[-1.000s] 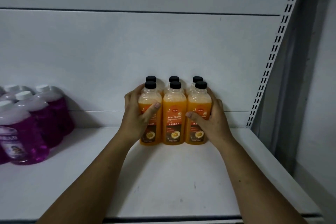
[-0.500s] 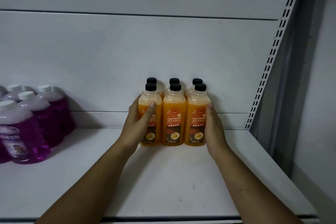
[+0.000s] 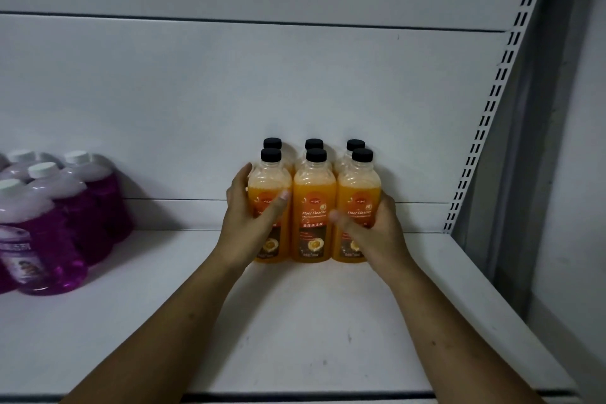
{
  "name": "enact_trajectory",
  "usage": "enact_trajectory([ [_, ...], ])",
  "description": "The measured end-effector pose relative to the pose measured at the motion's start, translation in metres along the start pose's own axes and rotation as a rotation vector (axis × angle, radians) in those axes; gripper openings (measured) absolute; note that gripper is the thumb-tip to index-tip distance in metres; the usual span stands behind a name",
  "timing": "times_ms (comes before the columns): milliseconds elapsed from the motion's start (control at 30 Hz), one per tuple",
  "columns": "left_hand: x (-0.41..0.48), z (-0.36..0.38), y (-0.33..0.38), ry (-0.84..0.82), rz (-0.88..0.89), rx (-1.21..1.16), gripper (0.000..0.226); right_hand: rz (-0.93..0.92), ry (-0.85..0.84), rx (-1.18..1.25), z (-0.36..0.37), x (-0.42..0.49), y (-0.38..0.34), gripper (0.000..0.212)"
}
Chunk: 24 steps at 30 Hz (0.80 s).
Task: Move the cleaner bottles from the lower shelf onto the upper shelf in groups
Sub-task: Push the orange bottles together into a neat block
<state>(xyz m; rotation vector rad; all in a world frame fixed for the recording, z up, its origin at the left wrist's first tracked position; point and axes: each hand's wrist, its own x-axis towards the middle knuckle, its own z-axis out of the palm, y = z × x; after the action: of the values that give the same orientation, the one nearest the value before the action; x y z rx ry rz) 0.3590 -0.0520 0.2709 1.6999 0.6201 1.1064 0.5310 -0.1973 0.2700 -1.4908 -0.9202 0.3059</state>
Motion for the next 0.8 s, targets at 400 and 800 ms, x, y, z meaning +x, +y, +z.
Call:
enact_trajectory([
  [400,0.005,0.003,-0.01,0.014,0.137,0.154,0.121,-0.013,0.098,-0.236,0.002,0.01,0.019,0.136],
  [800,-0.001,-0.01,-0.004,-0.004,0.179,0.317,0.133,-0.05,0.099,-0.285,-0.002,0.0,0.004,0.13],
])
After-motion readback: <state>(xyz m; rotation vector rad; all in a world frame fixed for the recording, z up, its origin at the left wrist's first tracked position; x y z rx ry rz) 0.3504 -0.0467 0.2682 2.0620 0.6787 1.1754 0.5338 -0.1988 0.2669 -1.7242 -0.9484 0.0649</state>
